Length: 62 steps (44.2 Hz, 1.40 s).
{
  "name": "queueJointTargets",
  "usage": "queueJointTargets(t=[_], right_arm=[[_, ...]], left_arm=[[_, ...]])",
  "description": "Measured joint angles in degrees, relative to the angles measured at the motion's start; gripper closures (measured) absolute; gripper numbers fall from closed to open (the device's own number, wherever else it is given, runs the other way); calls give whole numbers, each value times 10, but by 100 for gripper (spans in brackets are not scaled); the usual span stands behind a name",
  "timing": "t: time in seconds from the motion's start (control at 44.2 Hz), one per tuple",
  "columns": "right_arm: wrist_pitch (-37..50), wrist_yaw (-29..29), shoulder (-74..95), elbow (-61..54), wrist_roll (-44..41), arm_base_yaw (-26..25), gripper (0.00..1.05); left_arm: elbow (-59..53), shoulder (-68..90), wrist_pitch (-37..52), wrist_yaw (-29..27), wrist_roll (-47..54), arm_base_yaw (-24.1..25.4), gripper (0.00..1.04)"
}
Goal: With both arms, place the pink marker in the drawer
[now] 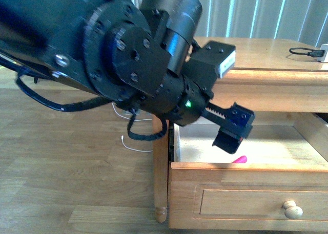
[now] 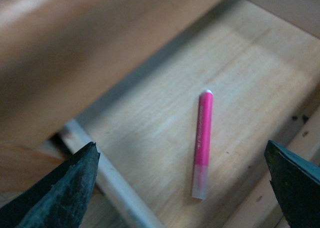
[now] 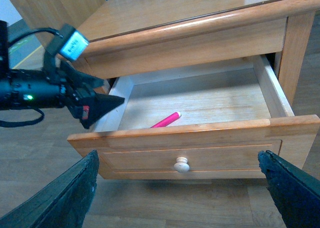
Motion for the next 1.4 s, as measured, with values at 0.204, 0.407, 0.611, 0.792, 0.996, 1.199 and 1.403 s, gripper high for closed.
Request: queueJointTargets(t=[0.204, 0.407, 0.611, 0.792, 0.996, 1.199, 1.403], right_arm=[[0, 0, 0, 0, 0, 0, 8], [0, 0, 0, 0, 0, 0, 8], [0, 0, 0, 0, 0, 0, 8], [0, 0, 0, 0, 0, 0, 8], [0, 0, 0, 0, 0, 0, 8], [0, 0, 0, 0, 0, 0, 8], [0, 0, 0, 0, 0, 0, 8]], left_arm=[[-117, -143, 81, -82, -26, 46, 6], [-293, -330, 125, -130, -57, 113, 6], [-470, -571, 82, -148, -96, 190, 6], [-575, -754, -7, -136, -143, 247, 6], [-640, -860, -55, -123, -188, 281, 6], [-640, -863, -55, -122, -193, 282, 6], [-705, -904, 90, -70, -141, 306, 41]])
